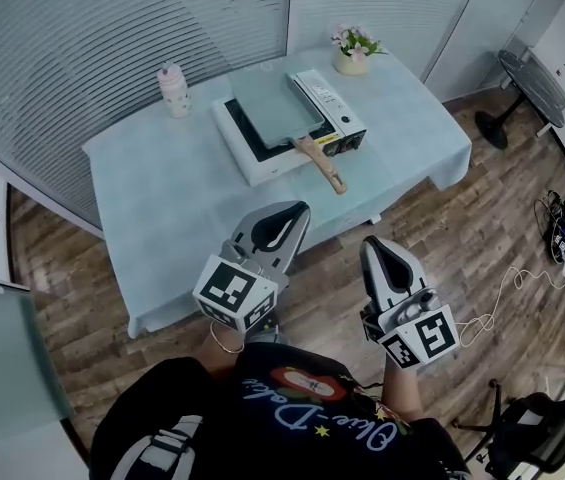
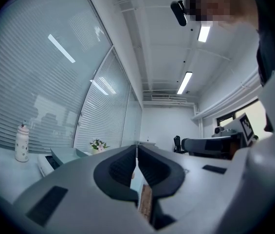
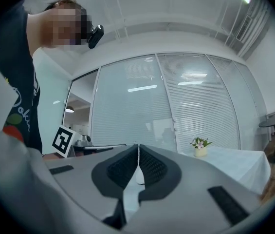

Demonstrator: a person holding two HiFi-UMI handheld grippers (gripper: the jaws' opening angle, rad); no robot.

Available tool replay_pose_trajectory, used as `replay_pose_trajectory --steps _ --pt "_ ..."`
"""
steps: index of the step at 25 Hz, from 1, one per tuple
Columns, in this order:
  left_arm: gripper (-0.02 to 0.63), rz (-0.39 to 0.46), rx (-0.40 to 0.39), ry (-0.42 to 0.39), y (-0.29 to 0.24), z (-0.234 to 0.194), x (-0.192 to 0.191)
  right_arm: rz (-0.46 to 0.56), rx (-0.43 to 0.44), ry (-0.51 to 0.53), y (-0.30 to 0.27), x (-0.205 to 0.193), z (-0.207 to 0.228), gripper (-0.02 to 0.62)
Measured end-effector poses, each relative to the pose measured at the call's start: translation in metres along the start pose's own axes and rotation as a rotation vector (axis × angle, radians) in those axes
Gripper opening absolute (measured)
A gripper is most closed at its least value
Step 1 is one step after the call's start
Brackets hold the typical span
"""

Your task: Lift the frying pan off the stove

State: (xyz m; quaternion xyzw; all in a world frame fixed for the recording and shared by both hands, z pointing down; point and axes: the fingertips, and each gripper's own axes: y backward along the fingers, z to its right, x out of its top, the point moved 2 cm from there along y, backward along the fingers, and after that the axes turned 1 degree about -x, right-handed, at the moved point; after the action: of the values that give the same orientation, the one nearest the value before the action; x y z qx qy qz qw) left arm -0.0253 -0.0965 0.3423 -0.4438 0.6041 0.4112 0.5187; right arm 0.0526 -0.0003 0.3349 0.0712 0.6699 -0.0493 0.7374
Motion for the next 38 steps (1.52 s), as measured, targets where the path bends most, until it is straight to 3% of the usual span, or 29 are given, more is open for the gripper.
replay_pose_trajectory --steps 17,29,38 --pt "0.008 -0.036 0.056 0.02 -0.018 -0.068 -0.011 -0.036 0.032 -0.091 -0.061 -0.018 0.036 0.006" --pt "0.008 -0.053 0.272 0.009 -0.048 -0.094 -0.013 -0.064 0.255 -0.146 -0.113 -0.024 0.099 0.041" --pt "0.008 -0.05 0.403 0.003 -0.078 -0.102 -0.013 -0.142 0.425 -0.183 -0.138 -0.04 0.13 0.06"
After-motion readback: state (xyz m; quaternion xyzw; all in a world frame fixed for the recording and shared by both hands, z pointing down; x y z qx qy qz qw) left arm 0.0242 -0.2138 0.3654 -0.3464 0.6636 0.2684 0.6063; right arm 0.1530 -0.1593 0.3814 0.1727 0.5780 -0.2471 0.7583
